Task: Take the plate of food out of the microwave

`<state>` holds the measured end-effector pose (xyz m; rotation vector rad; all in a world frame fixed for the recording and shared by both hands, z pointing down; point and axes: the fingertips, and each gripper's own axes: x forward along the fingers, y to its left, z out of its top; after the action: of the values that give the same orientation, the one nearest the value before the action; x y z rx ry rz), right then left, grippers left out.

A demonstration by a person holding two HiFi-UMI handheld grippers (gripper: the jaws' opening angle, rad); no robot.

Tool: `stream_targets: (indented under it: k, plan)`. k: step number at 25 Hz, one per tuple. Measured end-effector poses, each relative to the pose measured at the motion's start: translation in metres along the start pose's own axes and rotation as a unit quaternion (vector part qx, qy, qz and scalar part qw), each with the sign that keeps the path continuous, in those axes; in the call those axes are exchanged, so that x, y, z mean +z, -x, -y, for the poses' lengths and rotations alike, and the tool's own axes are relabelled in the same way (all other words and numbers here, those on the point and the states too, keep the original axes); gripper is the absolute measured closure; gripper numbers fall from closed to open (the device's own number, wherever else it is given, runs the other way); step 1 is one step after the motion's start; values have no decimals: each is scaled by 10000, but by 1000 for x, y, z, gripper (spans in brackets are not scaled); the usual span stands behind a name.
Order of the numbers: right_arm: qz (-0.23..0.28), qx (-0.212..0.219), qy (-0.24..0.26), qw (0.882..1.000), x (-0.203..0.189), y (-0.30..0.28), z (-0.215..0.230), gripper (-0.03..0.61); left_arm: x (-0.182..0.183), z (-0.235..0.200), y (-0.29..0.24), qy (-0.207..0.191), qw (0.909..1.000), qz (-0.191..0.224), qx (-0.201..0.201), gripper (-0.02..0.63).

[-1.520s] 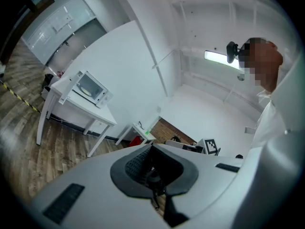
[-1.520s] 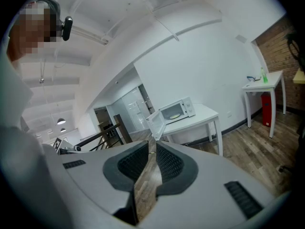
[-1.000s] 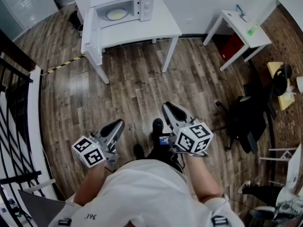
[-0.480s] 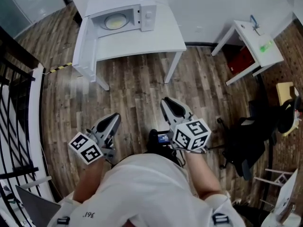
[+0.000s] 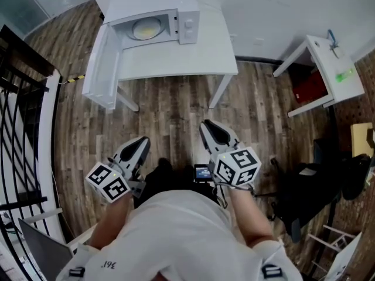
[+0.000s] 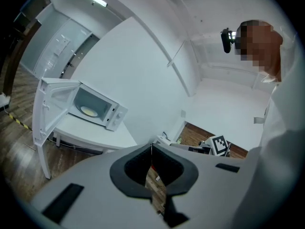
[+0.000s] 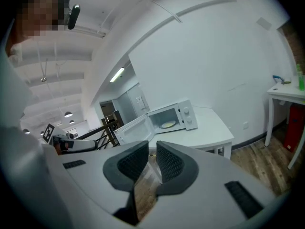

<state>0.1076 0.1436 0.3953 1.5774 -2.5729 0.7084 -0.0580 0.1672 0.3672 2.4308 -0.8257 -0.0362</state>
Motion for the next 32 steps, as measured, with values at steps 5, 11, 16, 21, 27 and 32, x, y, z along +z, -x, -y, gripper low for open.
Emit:
stream_targets:
  k: [5, 11, 16, 21, 27, 32]
  plan:
    - [-92, 60, 37, 9999, 11, -48, 15, 541, 16, -40, -34, -36, 10000, -42, 55, 607]
    - [-111, 39, 188, 9998, 49, -116, 30, 541, 60, -88, -80, -115, 9999, -66, -72, 607]
    - [-130, 34, 260, 9996, 80, -179, 38, 541, 99, -136, -106, -114, 9999, -57, -17, 607]
    - [-201, 32, 294, 9994, 94, -223, 43, 541, 116, -174, -121, -75, 9998, -143, 88, 607]
    - [-423, 158, 389, 9982, 103, -263, 56, 541, 130, -194, -140, 42, 9995, -135, 275, 607]
    - [-580, 421, 532, 9960, 108, -286, 61, 541, 134, -203, -153, 183, 9984, -11, 536, 607]
